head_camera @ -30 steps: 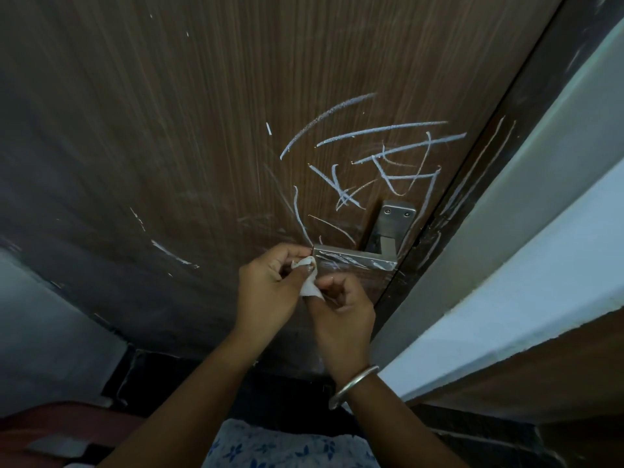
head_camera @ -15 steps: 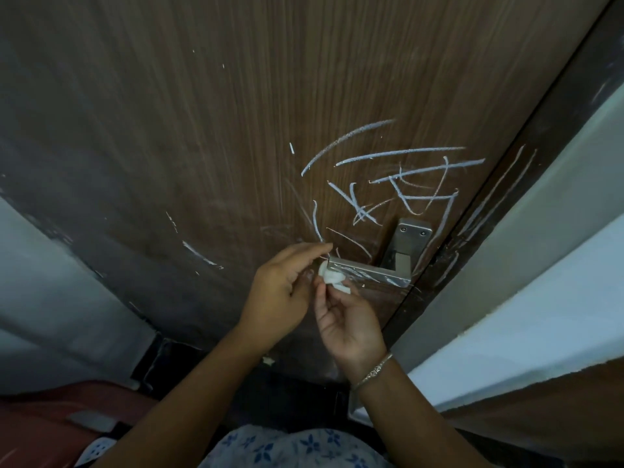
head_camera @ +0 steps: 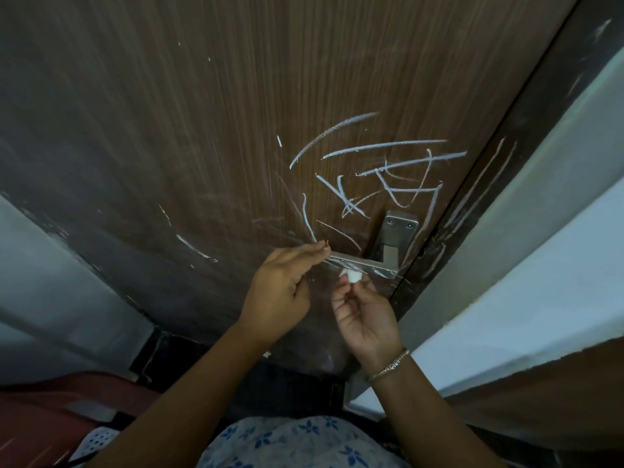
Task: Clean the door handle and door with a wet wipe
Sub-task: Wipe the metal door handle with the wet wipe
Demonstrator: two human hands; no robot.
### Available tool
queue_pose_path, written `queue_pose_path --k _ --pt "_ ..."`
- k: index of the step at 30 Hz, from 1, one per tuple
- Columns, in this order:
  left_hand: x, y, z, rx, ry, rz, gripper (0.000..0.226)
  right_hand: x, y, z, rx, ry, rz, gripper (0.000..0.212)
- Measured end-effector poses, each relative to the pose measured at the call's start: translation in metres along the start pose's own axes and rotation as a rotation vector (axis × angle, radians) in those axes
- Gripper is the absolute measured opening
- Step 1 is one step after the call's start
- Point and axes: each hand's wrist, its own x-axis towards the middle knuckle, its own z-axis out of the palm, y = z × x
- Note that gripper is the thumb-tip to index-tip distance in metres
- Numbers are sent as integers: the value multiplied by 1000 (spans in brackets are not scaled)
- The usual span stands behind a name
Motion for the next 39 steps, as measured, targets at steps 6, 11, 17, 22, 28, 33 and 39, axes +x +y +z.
queue_pose_path --k 6,11,17,22,28,33,39 --pt "-2 3 5 4 68 18 49 1 13 2 -5 -48 89 15" --pt "-1 3 10 32 128 37 37 6 18 5 -82 -60 120 11" --pt "1 -2 17 21 214 58 54 -4 -17 -19 56 -115 71 21" --pt "0 -5 22 -4 231 63 50 -1 -7 -8 -51 -111 103 24" --pt "0 -12 24 -30 233 58 50 0 -24 -16 7 -69 73 22" --pt "-1 -17 30 -129 266 48 55 -5 -39 -19 15 -68 -40 16" --pt "1 -22 35 -206 294 38 58 2 -45 -9 -29 2 -60 14"
